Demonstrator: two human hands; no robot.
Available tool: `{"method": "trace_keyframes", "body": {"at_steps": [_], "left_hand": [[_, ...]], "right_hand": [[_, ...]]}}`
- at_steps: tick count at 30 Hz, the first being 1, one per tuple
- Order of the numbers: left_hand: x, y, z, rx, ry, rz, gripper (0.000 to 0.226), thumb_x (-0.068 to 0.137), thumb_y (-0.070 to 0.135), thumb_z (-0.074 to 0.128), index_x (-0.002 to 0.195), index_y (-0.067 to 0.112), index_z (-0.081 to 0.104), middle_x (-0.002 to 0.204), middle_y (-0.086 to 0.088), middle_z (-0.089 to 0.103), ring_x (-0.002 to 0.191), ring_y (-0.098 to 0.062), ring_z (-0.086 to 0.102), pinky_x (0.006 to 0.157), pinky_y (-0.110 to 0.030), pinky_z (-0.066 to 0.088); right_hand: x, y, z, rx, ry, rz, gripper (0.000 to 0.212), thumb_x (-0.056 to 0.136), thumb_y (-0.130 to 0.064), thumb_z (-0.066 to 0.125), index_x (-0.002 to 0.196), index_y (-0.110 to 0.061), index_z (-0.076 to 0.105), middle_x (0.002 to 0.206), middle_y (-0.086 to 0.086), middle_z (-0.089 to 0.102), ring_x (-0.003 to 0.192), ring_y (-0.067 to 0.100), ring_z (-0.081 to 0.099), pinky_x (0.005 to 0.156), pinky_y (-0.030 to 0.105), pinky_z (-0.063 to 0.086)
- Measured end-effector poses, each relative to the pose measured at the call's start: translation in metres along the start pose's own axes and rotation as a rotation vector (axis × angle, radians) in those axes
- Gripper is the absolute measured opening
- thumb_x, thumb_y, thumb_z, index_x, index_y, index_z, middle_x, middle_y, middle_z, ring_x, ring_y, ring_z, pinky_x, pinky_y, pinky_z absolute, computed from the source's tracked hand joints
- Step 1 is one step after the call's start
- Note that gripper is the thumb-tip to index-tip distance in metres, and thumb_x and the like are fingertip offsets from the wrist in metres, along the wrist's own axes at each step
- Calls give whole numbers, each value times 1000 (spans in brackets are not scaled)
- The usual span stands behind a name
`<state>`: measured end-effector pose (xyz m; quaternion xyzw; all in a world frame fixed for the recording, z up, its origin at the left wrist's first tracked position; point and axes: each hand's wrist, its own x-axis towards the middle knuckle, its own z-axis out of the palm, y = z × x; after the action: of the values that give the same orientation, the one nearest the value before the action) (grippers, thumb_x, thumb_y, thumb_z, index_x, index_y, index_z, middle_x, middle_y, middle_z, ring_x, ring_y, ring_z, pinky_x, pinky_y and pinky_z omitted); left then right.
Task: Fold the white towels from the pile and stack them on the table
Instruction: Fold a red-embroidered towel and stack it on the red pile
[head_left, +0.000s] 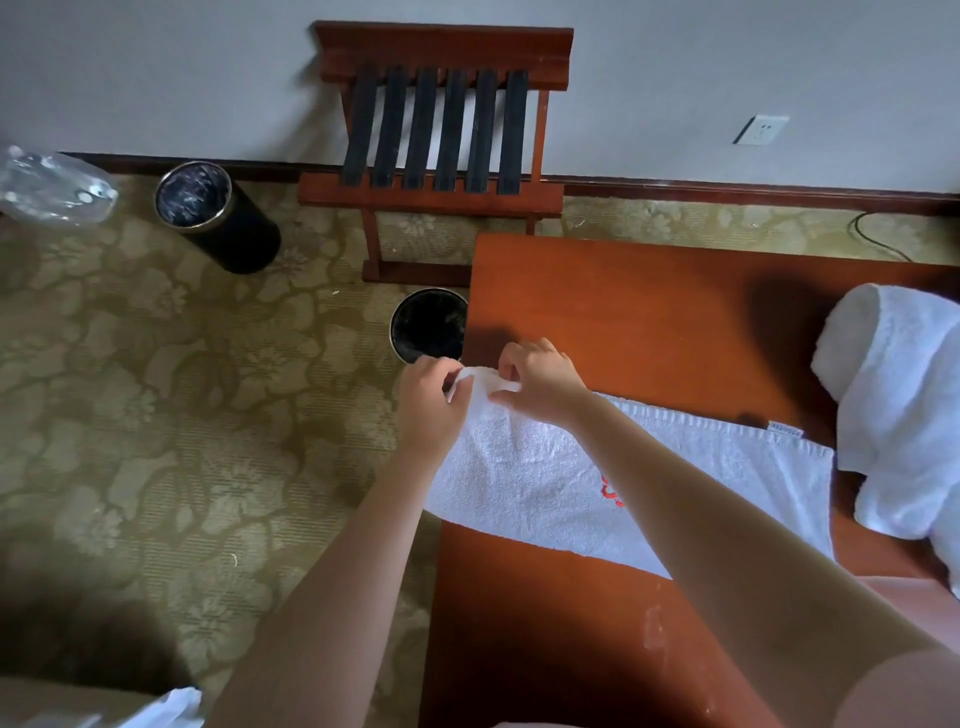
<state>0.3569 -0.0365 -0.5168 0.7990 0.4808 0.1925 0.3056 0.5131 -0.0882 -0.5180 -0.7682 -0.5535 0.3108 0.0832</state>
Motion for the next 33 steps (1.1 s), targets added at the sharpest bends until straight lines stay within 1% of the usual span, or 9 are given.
{"method": "trace_keyframes", "body": {"at_steps": [3,6,9,12,14,18,22,27,33], "left_hand": [[5,10,-4,-105,-81,-36,11,87,7,63,88,-3,67,81,-14,64,75,-16,51,64,-15,36],[10,17,-5,-131,-111,-74,13,87,6,60,81,-6,64,73,-22,60,66,-26,52,55,-22,36],[11,22,-3,-165,-118,-130,18,85,4,60,70,-4,56,72,-6,52,73,-18,47,60,-21,36],[15,21,2,-156,-252,-271,27,86,9,59,65,-1,47,66,-6,39,60,-17,34,52,-23,25],[18,18,6,-165,-278,-355,30,86,10,59,63,4,39,62,-9,30,56,-19,27,50,-26,20],[20,11,8,-71,-295,-413,25,91,15,54,71,6,42,65,-10,34,61,-21,31,56,-31,24],[20,3,7,-119,-263,-408,29,90,13,57,66,6,42,62,-9,34,62,-22,33,59,-33,25],[21,6,8,-119,-226,-373,47,84,10,64,55,12,27,54,-2,25,54,-19,23,54,-29,17],[14,16,11,23,-195,-426,25,87,13,54,67,7,40,66,-9,35,61,-21,30,53,-28,17]], "right_hand": [[-3,8,-7,80,-55,6,17,82,-43,64,88,-30,54,87,-4,56,96,15,42,79,33,32],[-8,16,-13,111,38,-37,12,82,-36,66,80,-28,58,86,-6,49,92,15,41,79,33,37],[-12,17,-13,151,127,-88,11,86,-26,64,81,-20,56,76,-7,49,81,17,45,69,30,34],[-16,14,-5,102,173,-92,10,90,-24,59,90,-14,58,69,-4,52,72,22,51,65,28,28],[-18,13,1,31,214,-96,13,92,-26,56,97,-14,58,70,-2,55,75,24,56,66,29,28],[-15,14,8,-141,180,-92,23,94,-37,52,104,-17,57,89,-3,62,88,21,55,75,32,31],[-9,15,6,-170,94,-3,30,95,-48,48,92,-19,55,72,-5,53,71,20,48,76,32,29],[-13,28,7,-89,133,86,29,93,-49,52,84,-21,48,57,-8,45,62,21,47,74,31,31],[-36,58,3,-69,106,125,41,85,-61,57,72,-24,46,58,-12,42,66,18,44,69,29,27]]}}
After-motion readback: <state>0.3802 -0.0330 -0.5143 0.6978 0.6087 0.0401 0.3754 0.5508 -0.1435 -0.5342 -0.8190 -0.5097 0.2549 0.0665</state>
